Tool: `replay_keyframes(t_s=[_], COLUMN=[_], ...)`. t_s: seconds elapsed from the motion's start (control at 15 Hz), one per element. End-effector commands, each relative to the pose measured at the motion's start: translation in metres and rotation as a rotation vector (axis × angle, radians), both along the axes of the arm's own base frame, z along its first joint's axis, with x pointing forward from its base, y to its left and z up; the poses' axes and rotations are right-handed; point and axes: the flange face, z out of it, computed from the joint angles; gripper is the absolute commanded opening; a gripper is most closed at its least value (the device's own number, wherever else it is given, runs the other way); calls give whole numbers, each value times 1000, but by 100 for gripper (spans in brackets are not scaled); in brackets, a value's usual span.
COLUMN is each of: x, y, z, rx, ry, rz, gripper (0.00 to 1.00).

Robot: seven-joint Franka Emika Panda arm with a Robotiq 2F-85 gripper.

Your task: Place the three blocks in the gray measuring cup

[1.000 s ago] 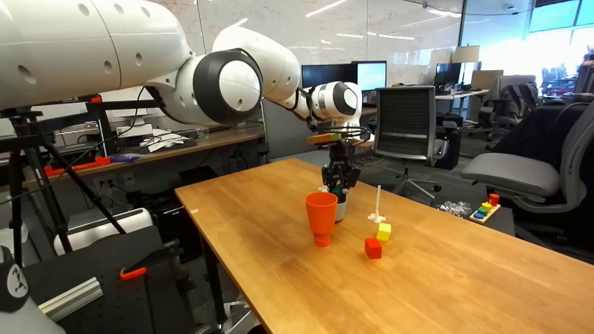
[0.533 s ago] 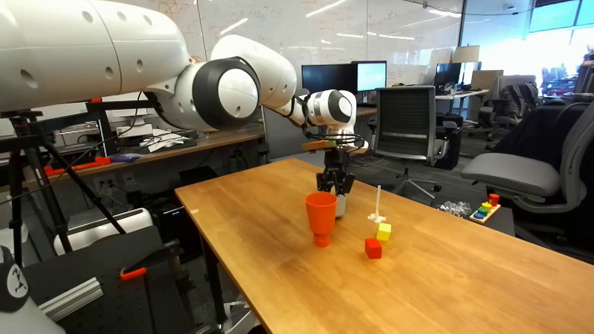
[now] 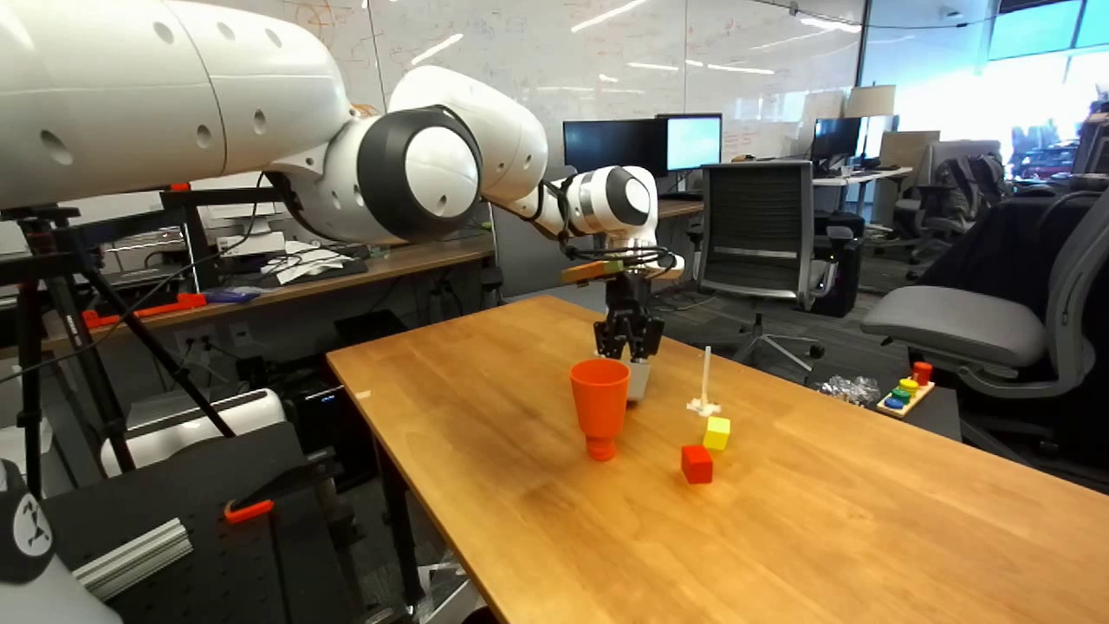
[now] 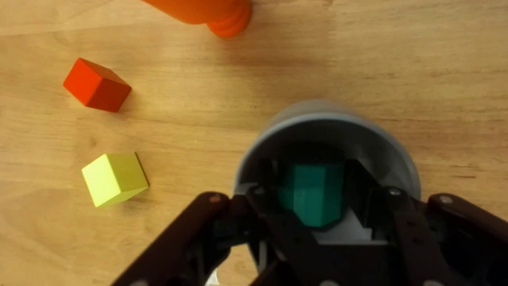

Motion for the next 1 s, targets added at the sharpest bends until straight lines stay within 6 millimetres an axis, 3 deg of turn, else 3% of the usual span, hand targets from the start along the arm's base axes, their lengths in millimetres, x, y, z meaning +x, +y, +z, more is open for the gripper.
replay_keyframes(t_s=[0.0,0.07,0.13,0.2,0.93], x=[9,12,14,15,21], y=[8,9,8,8,5], z=[9,9,9,9,3], rx=[-51,-64,-70,-72,-43], ry=[-105,-134,-154,-164,-214], rz=[2,6,7,5,-40], gripper=[76,26,25,17,13])
